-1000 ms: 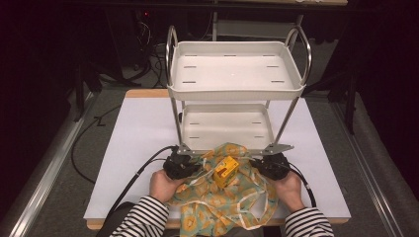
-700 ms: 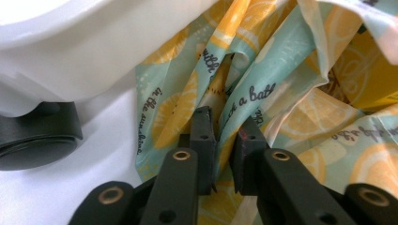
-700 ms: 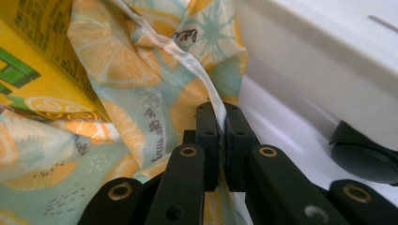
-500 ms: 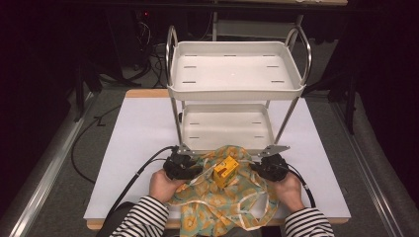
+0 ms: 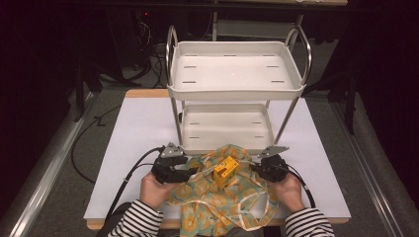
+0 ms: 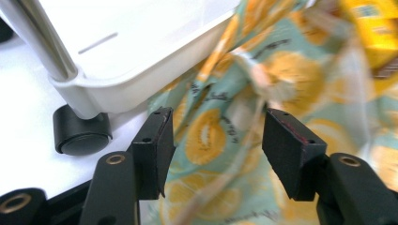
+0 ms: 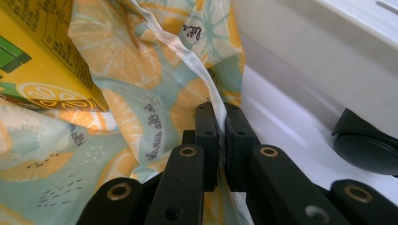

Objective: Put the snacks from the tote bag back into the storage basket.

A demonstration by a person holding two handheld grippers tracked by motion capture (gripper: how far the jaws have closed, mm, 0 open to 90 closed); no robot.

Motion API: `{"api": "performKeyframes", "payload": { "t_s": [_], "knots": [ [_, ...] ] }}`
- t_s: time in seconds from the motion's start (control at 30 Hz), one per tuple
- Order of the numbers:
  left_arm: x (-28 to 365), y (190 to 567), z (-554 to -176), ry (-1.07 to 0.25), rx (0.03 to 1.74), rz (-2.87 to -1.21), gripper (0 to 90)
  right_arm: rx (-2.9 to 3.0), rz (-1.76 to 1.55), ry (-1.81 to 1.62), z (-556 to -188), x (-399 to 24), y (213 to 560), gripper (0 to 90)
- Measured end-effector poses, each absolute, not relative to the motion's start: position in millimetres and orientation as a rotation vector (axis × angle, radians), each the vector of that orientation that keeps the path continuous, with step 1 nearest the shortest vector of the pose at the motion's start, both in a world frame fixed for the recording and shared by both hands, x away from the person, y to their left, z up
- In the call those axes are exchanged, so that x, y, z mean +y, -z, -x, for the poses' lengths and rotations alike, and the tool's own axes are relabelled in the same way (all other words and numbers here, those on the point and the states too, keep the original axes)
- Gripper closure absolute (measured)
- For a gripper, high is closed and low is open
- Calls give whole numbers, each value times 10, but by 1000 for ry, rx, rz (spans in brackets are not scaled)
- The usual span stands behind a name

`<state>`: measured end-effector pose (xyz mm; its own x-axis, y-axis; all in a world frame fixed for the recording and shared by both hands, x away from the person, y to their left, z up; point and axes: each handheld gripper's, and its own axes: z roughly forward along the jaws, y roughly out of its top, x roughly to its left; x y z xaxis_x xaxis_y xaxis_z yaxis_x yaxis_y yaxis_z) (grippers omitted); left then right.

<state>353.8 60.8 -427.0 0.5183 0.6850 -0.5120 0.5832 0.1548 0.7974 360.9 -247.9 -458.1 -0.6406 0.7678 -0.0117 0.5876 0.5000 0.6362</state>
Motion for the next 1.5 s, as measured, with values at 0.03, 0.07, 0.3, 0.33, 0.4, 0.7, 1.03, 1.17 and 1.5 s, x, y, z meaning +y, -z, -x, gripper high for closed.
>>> {"api": "performKeyframes", "payload": {
  "t_s": [0.03, 0.07, 0.3, 0.33, 0.4, 0.7, 1.03, 1.17, 1.5],
  "knots": [
    [621, 4237, -3505, -97, 1131, -1509, 439, 2455, -1142, -873, -3609, -2477, 4581, 871],
    [638, 4195, -3479, -77, 1126, -1512, 435, 2456, -1143, -872, -3610, -2476, 4583, 871],
    [665, 3978, -3268, -82, 1060, -1528, 396, 2459, -1139, -863, -3624, -2466, 4602, 870],
    [655, 3986, -3234, -85, 1052, -1542, 395, 2458, -1139, -863, -3622, -2467, 4600, 870],
    [626, 4029, -3187, -108, 1045, -1576, 393, 2458, -1143, -865, -3621, -2469, 4600, 870],
    [592, 4271, -3276, -120, 1082, -1662, 716, 2457, -1149, -862, -3619, -2480, 4598, 870],
    [788, 4340, -3483, -123, 1146, -1628, 889, 2448, -1165, -887, -3604, -2529, 4573, 871],
    [840, 4409, -3555, -127, 1180, -1633, 889, 2455, -1156, -892, -3570, -2558, 4559, 870],
    [823, 4648, -3667, -97, 1262, -1696, 889, 2512, -1120, -805, -3525, -2538, 4594, 876]
  ]
}}
